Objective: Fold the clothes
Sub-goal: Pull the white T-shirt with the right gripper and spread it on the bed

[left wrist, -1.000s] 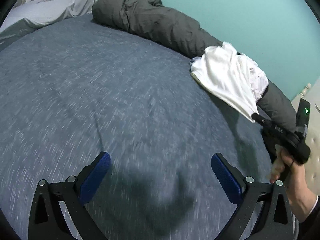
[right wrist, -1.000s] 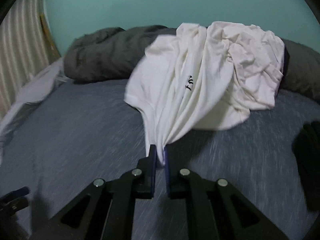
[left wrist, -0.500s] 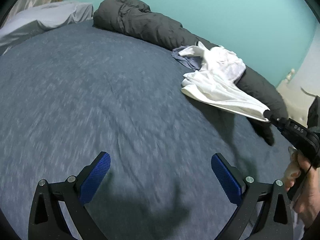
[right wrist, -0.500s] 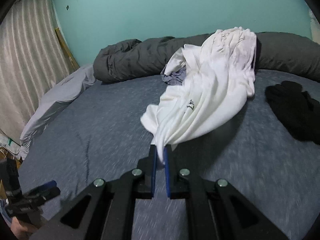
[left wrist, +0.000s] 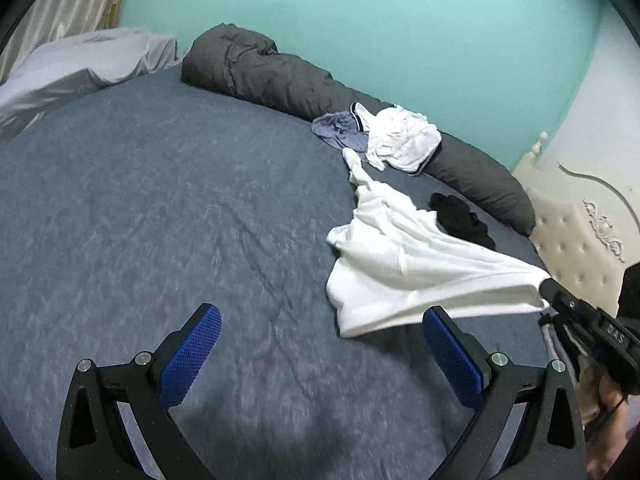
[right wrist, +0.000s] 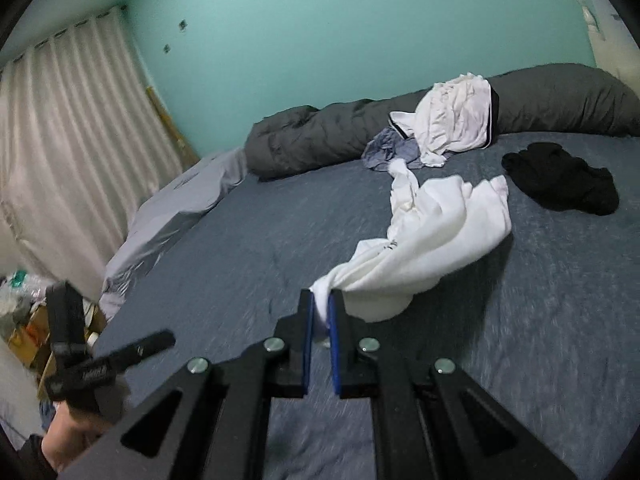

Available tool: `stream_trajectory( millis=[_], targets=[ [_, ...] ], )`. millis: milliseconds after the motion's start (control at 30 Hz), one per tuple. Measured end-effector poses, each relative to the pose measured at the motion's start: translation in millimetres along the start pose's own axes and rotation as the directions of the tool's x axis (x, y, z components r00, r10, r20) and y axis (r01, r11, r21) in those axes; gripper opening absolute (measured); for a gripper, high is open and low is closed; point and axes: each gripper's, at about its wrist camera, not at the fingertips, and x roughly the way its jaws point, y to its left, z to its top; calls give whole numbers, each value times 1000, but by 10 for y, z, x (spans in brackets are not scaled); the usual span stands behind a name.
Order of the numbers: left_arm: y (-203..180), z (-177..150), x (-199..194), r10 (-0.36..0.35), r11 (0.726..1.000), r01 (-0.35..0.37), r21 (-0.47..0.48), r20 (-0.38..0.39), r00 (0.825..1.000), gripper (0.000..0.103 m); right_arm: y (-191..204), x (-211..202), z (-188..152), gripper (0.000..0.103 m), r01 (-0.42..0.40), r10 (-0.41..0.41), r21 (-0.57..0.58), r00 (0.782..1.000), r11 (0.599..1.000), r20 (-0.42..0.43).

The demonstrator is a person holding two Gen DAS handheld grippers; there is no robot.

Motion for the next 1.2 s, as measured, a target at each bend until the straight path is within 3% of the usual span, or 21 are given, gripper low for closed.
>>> stream_trajectory(
  millis=[267, 500, 700, 767, 867, 1200],
  targets=[
    [-40, -399, -163, -25, 1000, 25, -16, -3, 1000, 103, 69, -526, -311, 7, -57, 57, -12, 998, 998, -15],
    [-52, -807, 153, -50, 999, 50, 0, -66, 997, 103, -334, -315, -660, 9, 74, -65, 45, 983, 996, -169],
    [55, -927, 391, -19, 1000, 21, 16, -119, 993, 103, -667, -153, -877, 11, 263, -247, 23, 930, 965, -271],
    [73, -911, 418, -13, 1000, 15, 23, -118, 993, 103, -714, -127, -933, 19, 285, -265, 30, 921, 958, -286],
    [77, -888, 475, -7, 999, 12, 39, -130, 992, 103, -769, -95, -1014, 43, 309, -283, 44, 910, 950, -303],
    [-144, -944, 671, -20, 987, 50, 153, -192, 981, 103, -946, 22, -1286, 60, 386, -335, 77, 869, 919, -364]
  ],
)
